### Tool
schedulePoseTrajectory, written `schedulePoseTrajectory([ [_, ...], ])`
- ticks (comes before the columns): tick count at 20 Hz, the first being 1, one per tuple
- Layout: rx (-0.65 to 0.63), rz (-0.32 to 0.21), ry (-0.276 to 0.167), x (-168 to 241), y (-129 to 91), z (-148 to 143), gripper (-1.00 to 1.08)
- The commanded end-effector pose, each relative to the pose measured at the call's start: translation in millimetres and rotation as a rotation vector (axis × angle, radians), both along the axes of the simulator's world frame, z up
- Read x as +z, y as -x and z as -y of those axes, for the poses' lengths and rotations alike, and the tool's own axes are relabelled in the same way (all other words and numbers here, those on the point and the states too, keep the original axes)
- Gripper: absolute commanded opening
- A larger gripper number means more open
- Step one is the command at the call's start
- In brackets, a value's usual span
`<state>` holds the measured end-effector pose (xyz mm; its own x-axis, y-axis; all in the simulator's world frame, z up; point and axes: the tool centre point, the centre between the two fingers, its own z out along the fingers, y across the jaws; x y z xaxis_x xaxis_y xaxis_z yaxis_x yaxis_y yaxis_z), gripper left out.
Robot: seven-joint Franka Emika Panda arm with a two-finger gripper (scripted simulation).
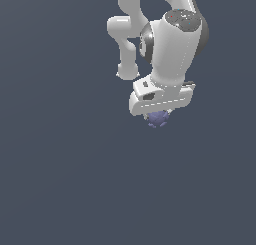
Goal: Pick up the object and move it to a goal position.
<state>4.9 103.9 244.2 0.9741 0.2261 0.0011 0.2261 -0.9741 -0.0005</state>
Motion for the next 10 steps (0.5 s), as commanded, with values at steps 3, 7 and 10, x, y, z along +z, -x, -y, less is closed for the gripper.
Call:
schedulePoseTrajectory([
  [3, 0.000, -0.001, 0.000, 34, -15, -8, -1.00],
  [7, 0.000, -0.001, 0.000, 55, -25, -12, -1.00],
  [10, 0.000, -0.001, 0.000, 66, -30, -15, -1.00],
])
